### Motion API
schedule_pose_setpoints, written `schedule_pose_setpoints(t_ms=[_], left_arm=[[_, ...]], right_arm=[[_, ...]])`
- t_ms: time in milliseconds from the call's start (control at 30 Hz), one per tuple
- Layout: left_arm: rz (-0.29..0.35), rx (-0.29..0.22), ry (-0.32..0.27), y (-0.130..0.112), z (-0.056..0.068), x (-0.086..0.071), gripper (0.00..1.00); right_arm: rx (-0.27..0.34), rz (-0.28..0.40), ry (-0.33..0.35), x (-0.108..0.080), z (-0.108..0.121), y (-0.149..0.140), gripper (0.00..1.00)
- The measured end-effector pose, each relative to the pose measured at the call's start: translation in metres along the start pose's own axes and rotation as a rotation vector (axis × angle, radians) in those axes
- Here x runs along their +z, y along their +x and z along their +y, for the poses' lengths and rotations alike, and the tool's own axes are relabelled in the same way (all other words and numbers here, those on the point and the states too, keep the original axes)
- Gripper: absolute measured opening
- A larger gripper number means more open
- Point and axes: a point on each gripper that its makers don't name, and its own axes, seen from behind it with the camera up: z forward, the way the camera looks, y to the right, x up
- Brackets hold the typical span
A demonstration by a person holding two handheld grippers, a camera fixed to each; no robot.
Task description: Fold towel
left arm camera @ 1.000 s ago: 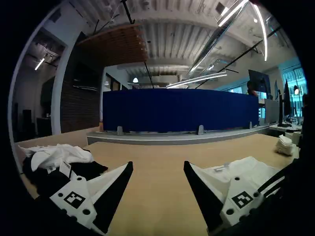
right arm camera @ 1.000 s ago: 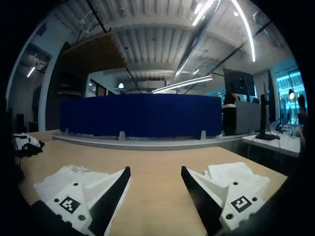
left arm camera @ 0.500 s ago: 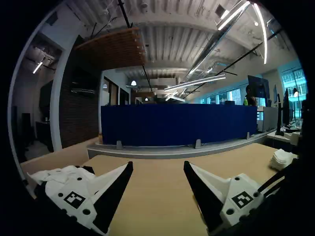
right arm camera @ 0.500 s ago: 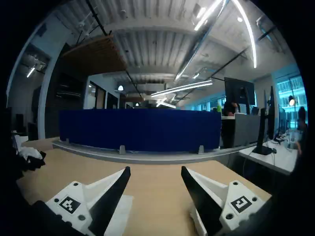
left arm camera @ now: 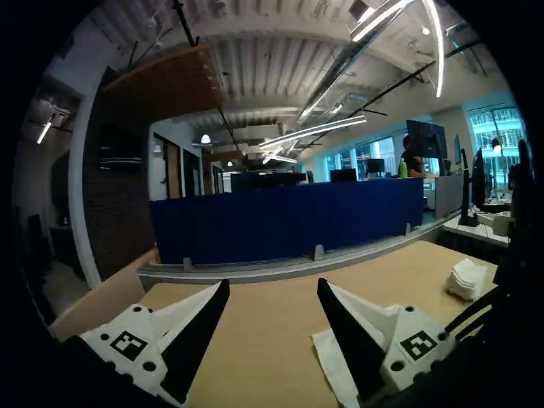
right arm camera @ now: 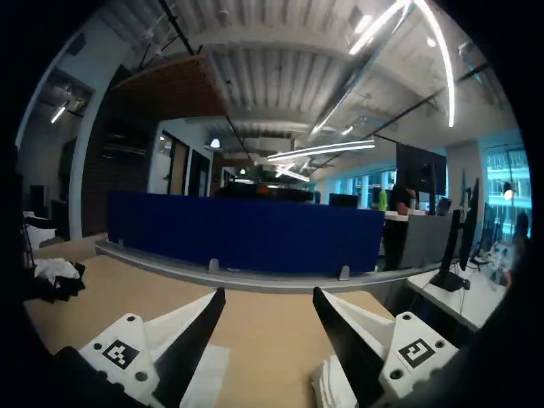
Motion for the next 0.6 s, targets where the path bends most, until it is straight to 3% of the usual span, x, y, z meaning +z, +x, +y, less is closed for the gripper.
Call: schedule_pose_setpoints(t_ms=[300,467,600], left_arm=[[-0.143,0.057,-0.181,-0.016,0.042,-0.004,0.95],[-0.227,0.072,-0.248,-0.034,0.056,-0.013,0.96],[-0.277,0.066,-0.276,-0.046,0.063,-0.017,0.96]], right_arm=[[-0.062,-0.166,0.14,-0.004,-0.028,-0.019,1.0],[-0.117,-0.28,0.219,-0.013,-0.045,-0.042,1.0],[-0.141,-0.318,0.264,-0.017,-0.056,-0.052,0.99]])
